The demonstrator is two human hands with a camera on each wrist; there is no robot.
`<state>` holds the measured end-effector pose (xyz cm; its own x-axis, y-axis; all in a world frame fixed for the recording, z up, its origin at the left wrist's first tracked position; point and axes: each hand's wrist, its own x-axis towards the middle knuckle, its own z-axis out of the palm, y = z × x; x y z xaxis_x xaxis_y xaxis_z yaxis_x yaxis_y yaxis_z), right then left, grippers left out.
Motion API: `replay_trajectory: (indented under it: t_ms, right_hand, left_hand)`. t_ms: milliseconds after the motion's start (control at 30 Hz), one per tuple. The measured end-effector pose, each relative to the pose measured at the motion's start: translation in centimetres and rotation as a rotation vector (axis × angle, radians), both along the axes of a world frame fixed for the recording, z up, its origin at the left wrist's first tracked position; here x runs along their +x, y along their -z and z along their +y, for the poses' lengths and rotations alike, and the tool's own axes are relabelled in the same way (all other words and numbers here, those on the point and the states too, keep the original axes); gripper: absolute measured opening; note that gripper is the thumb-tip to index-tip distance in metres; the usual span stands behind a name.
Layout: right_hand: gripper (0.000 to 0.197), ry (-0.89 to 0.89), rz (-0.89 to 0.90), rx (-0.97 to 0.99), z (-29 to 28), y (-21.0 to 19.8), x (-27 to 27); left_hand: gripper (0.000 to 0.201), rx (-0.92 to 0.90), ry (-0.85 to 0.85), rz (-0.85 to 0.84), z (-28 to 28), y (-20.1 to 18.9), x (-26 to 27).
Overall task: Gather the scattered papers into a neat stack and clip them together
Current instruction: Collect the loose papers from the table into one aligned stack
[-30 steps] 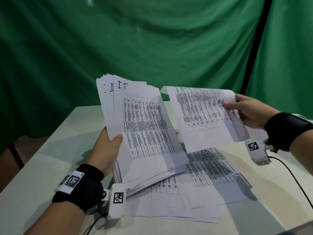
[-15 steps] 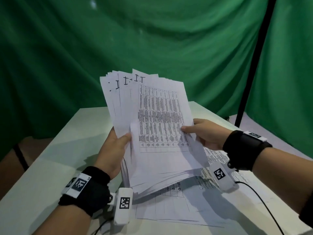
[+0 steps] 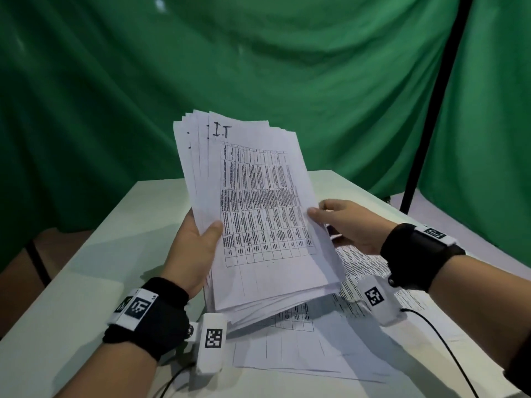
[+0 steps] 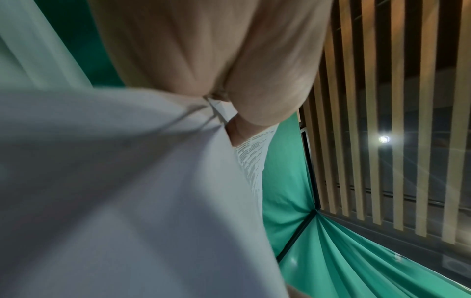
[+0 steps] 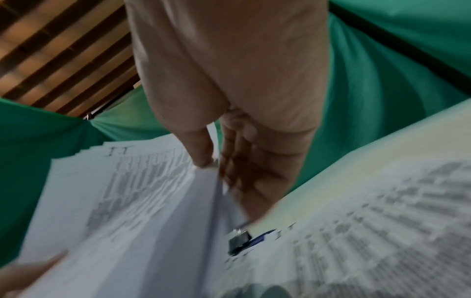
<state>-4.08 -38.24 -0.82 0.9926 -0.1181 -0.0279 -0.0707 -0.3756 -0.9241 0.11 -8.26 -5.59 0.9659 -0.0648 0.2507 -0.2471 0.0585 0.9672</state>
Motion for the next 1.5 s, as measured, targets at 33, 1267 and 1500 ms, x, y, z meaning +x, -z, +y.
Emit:
replay_trajectory:
  t_ms: [33, 1267, 1500]
  right_hand:
    - [0.038, 0.009, 0.050, -0.121, -0.7, 0.1, -0.1]
    - [0.078, 0.149, 0.451, -0.972, -9.5, 1.6, -2.2]
    - [0.066, 0.256, 0.237, -0.769, -10.1, 0.6, -1.9]
  left_hand:
    - [0.043, -0.005, -0.012, -0.006, 0.1, 0.1, 0.1]
    - [0.028, -0.136, -0.116, 0.042, 1.3, 0.1, 1.2]
    - [0.029, -0.102, -0.138, 0.041, 1.4, 0.2, 1.5]
